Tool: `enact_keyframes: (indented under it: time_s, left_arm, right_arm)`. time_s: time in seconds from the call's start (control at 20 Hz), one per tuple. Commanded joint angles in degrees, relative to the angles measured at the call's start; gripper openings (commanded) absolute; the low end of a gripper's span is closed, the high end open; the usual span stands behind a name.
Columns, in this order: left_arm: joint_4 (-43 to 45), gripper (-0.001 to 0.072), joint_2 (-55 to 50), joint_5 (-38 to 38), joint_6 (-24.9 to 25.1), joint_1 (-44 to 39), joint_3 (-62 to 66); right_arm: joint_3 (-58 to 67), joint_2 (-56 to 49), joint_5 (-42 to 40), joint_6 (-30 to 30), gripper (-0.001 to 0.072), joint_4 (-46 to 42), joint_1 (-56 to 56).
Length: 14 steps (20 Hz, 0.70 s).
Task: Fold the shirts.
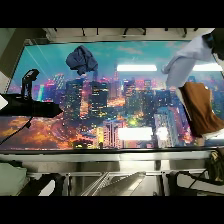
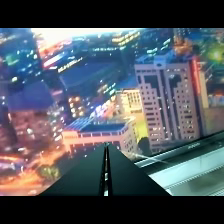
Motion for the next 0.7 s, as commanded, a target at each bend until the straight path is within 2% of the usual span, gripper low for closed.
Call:
enact_keyframes:
  time_s: [0.0, 0.25, 0.6, 0.65]
  left_arm:
    - [1.57, 0.0013, -0.04, -1.03, 0.07, -0.02, 0.07]
    - [1.57, 0.0013, -0.04, -0.79, 0.07, -0.02, 0.07]
    - [1.60, 0.0013, -0.04, 0.17, 0.11, -0.02, 0.07]
    - [1.62, 0.0013, -0.04, 0.17, 0.13, -0.02, 0.07]
  right_arm:
    - [9.18, -7.02, -0.37, -0.13, 0.0023, 0.00, -3.41]
    - [10.19, -8.33, 1.46, -0.15, 0.0024, -0.02, -7.48]
    - [10.16, -8.24, 17.99, -0.04, 0.0023, -0.72, -14.34]
    - [10.16, -8.09, 20.41, 1.42, 0.0024, -1.51, -15.37]
